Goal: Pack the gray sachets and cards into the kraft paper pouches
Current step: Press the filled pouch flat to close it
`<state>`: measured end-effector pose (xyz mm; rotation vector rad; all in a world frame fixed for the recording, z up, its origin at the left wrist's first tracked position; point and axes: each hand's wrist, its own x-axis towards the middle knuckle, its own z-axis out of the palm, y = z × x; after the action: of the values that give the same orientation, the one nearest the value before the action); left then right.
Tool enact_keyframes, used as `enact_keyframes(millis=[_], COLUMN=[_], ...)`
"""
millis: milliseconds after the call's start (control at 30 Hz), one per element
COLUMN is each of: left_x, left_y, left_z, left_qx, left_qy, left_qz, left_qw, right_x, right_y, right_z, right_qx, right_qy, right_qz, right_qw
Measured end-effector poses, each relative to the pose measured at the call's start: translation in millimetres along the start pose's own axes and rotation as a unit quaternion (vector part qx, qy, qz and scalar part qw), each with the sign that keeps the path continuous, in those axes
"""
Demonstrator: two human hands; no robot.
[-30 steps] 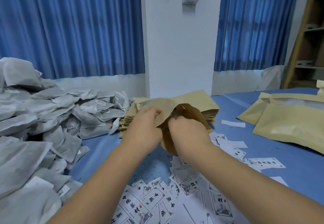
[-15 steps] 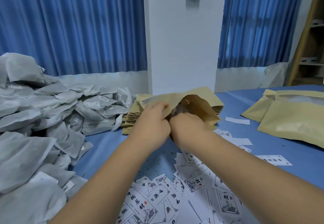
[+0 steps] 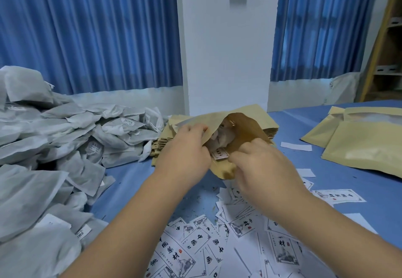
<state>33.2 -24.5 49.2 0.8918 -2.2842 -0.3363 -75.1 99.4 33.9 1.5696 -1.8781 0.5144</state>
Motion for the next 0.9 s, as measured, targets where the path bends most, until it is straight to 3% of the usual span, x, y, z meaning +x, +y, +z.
enact_keyframes(millis=[167, 267, 333, 500, 767, 900], left_x=[-1, 1, 2, -10, -77, -123], left_y=[-5, -9, -9, 6, 21, 11], left_z=[6, 5, -1, -22, -39, -45], left_qx=[-0.011, -0.096, -0.144, -0.109, -0.127, -0.085], left_qy=[0.029, 0.041, 0.057, 0.128, 0.195, 0.205], left_qz=[-0.045, -0.069, -0.052, -0.001, -0.003, -0.009], left_qw=[0.999, 0.992, 0.986, 0.986, 0.973, 0.975], right_x=[-32, -31, -28, -29, -37, -49], right_y=[20, 27, 31, 35, 12, 5], right_z=[8, 9, 9, 0, -17, -23], right_qx=[0.062, 0.075, 0.082, 0.105, 0.152, 0.156], right_qy=[0.06, 0.07, 0.062, 0.038, 0.131, 0.162], right_qz=[-0.013, 0.007, 0.024, 0.029, -0.035, -0.123], right_qw=[0.996, 0.995, 0.994, 0.993, 0.979, 0.967])
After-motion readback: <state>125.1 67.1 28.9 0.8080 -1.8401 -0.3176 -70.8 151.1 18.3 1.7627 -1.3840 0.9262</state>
